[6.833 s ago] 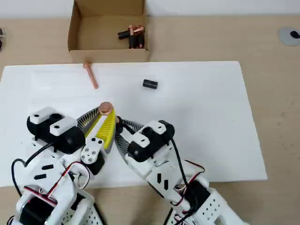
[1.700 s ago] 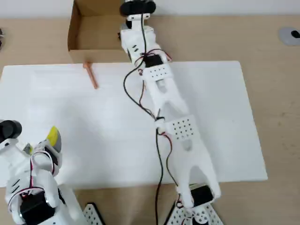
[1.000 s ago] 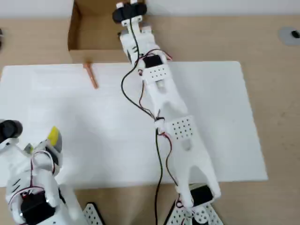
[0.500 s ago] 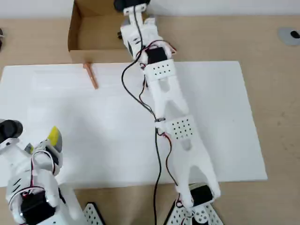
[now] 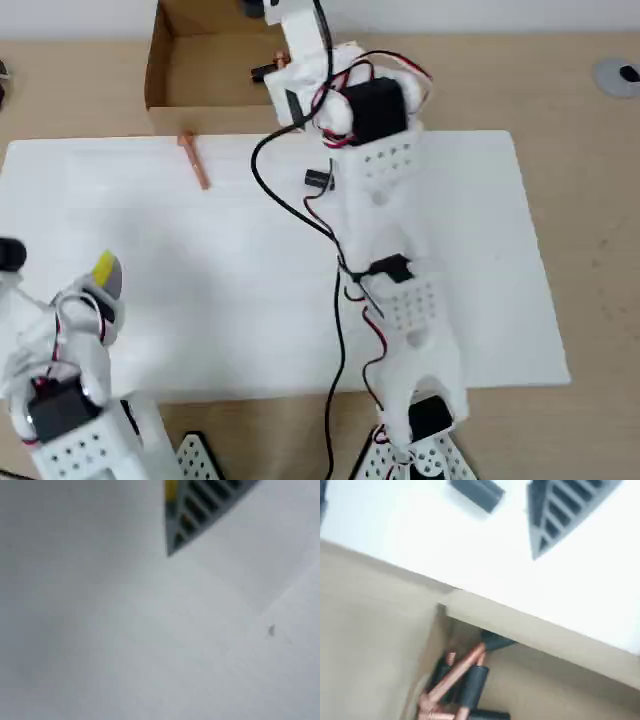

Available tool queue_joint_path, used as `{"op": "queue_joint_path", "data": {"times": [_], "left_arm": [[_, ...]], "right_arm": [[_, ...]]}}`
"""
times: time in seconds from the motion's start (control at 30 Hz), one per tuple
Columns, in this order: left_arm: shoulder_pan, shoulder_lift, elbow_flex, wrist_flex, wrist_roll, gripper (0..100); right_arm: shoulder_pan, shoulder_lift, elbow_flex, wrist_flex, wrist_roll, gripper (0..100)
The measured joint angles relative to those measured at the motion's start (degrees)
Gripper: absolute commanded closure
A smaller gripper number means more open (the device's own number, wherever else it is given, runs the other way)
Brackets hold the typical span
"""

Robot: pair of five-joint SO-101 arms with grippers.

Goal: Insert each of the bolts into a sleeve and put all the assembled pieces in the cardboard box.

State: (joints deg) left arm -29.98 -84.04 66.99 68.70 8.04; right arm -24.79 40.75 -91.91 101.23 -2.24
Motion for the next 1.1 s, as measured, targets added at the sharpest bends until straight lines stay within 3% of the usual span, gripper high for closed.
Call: {"op": "queue_joint_path", "data": {"times": [0.17,0.3,0.43,0.6,0.73,0.9,1.1], "left_arm": [[2.73,19.34,-10.37,-0.79,-3.08,71],[5.1,34.29,-19.16,-1.23,1.76,71],[7.82,49.05,-27.6,-2.2,6.59,71],[11.96,65.41,-36.13,-2.2,7.38,71],[14.95,74.2,-41.41,-2.64,7.38,71],[17.58,81.32,-49.41,-2.73,9.05,71],[18.73,91.87,-61.27,-2.81,21.27,71]], "right_arm": [[1.32,-9.67,8.35,0.44,2.29,67.3],[1.41,-20.57,23.38,0.44,3.43,67.3],[1.58,-33.85,46.68,0.44,11.25,67.3],[3.52,-49.76,76.57,-0.7,24.18,67.3],[7.03,-55.03,92.66,-4.84,28.22,67.3],[13.54,-55.91,102.07,-12.48,33.58,67.3],[15.3,-50.9,104.09,-21.63,40.0,67.3]]}}
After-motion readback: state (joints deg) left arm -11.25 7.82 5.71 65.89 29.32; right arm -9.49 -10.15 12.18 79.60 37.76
